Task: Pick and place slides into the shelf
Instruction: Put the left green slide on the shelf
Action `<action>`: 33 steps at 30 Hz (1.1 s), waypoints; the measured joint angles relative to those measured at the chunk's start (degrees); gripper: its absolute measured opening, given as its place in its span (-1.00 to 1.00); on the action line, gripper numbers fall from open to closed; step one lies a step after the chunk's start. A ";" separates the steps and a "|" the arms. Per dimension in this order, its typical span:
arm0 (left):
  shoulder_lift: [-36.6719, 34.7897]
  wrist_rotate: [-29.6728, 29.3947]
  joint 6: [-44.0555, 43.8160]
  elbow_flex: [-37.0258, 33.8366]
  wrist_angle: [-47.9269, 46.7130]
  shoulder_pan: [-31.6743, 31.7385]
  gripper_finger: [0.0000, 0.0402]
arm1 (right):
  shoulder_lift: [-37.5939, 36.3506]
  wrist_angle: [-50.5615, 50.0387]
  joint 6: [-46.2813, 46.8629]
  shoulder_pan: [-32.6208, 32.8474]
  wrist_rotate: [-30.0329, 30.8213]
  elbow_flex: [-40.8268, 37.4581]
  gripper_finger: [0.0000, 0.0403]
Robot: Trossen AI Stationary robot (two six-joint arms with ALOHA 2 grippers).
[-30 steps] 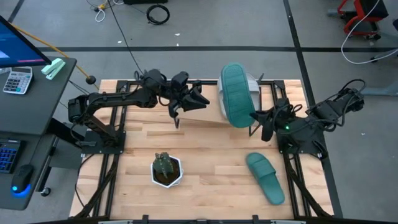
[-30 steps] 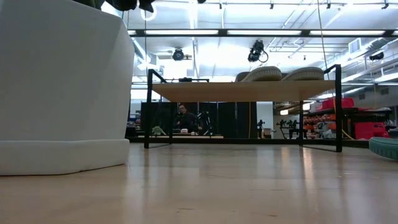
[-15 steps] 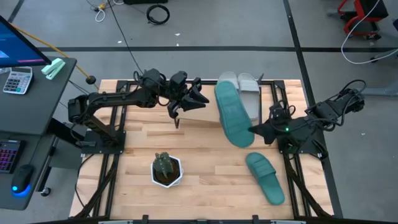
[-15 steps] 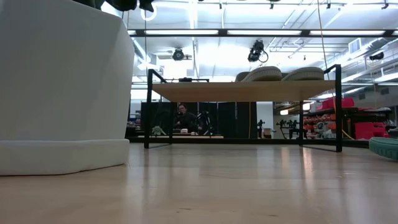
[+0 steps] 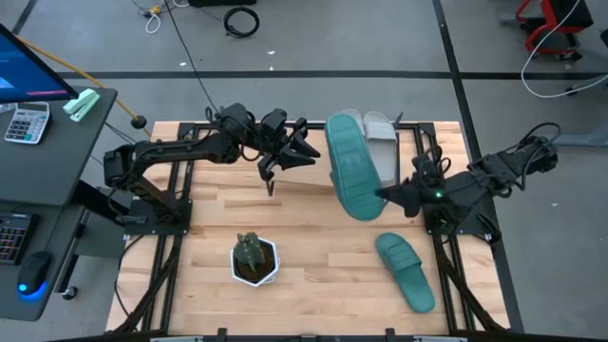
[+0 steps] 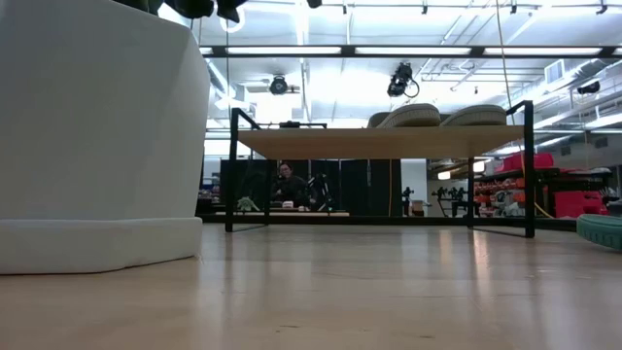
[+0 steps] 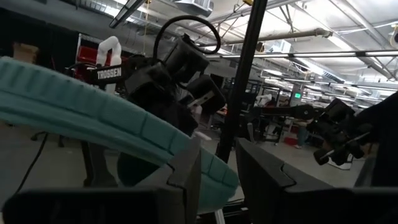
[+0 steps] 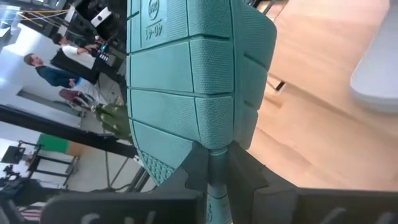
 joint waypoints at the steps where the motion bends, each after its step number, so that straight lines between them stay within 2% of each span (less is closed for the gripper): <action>1: 0.00 0.00 0.00 0.00 0.00 0.00 -0.47 | 0.00 0.28 -0.72 -0.33 0.20 0.00 -0.84; 10: 0.00 0.00 -0.04 0.00 0.02 0.00 -0.47 | -0.26 8.72 -11.98 -3.25 0.17 -0.02 -0.84; 13: 0.00 0.00 -1.11 0.00 0.13 0.00 -0.47 | -0.46 9.62 -18.82 -3.55 2.57 -0.02 -0.84; 19: 0.00 0.64 -5.47 0.00 0.61 0.79 -0.47 | -0.44 5.39 -37.15 -3.58 10.97 -0.02 -0.85; 23: 0.00 2.55 -11.42 0.00 4.27 2.16 -0.47 | -0.42 4.59 -47.59 -3.53 17.28 0.11 -0.85; 29: 0.00 2.93 -23.93 0.00 18.72 4.42 -0.46 | 0.36 4.42 -63.10 -3.58 29.83 2.37 -0.85; 33: 0.00 -1.20 -31.22 0.00 26.12 5.61 -0.46 | 1.82 4.55 -74.00 -3.60 38.14 4.98 -0.85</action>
